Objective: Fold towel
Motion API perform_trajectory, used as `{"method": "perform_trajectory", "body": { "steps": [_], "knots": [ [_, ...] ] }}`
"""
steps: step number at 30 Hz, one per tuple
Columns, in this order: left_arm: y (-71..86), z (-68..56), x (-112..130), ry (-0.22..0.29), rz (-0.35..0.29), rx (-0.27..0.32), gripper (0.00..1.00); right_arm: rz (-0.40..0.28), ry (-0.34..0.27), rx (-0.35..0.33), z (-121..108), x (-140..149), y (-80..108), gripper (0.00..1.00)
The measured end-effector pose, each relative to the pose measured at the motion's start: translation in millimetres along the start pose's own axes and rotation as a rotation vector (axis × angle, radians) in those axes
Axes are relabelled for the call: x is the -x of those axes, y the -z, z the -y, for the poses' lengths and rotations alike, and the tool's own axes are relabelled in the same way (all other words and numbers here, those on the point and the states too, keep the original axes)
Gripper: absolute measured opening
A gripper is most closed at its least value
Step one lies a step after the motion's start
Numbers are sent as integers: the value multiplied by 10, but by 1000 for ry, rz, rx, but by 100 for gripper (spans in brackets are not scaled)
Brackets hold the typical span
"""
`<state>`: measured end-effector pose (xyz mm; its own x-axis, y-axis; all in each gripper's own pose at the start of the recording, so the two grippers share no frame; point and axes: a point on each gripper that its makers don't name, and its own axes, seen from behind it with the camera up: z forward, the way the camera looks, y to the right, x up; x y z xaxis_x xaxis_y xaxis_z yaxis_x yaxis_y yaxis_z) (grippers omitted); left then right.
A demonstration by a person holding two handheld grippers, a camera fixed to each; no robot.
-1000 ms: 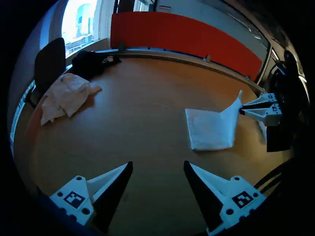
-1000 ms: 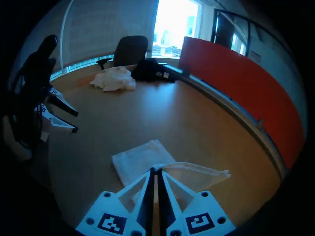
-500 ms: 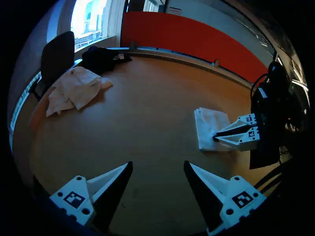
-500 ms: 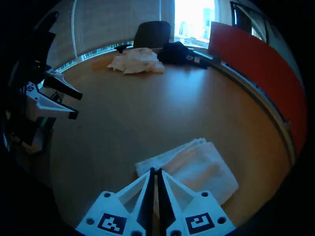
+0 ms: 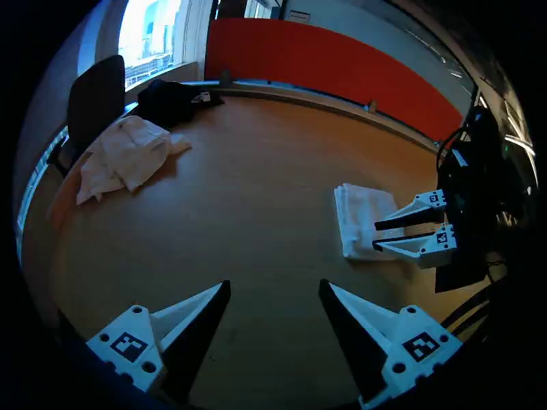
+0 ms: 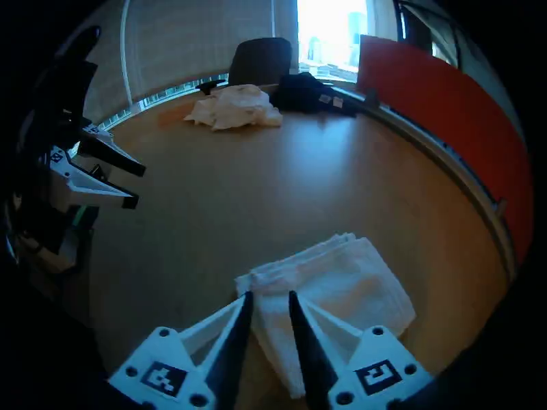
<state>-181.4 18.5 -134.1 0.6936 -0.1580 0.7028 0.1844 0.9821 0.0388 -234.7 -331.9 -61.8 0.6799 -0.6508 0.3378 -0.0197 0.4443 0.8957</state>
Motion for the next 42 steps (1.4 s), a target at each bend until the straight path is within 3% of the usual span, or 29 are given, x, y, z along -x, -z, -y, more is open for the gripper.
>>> {"method": "perform_trajectory", "body": {
  "steps": [2,5,26,37,42],
  "knots": [
    [-1,-9,0,0,1,2,96,0,-4,4,-3,21,24,59],
    [-3,-23,0,-1,1,4,96,3,-9,16,-16,72,62,64],
    [-32,-103,-16,-21,3,18,96,58,-150,141,-196,759,465,64],
    [-31,-136,-14,-25,3,21,96,77,-191,156,-205,944,490,64],
    [-22,-140,0,-22,3,22,96,80,-207,159,-199,984,476,48]
  ]
}}
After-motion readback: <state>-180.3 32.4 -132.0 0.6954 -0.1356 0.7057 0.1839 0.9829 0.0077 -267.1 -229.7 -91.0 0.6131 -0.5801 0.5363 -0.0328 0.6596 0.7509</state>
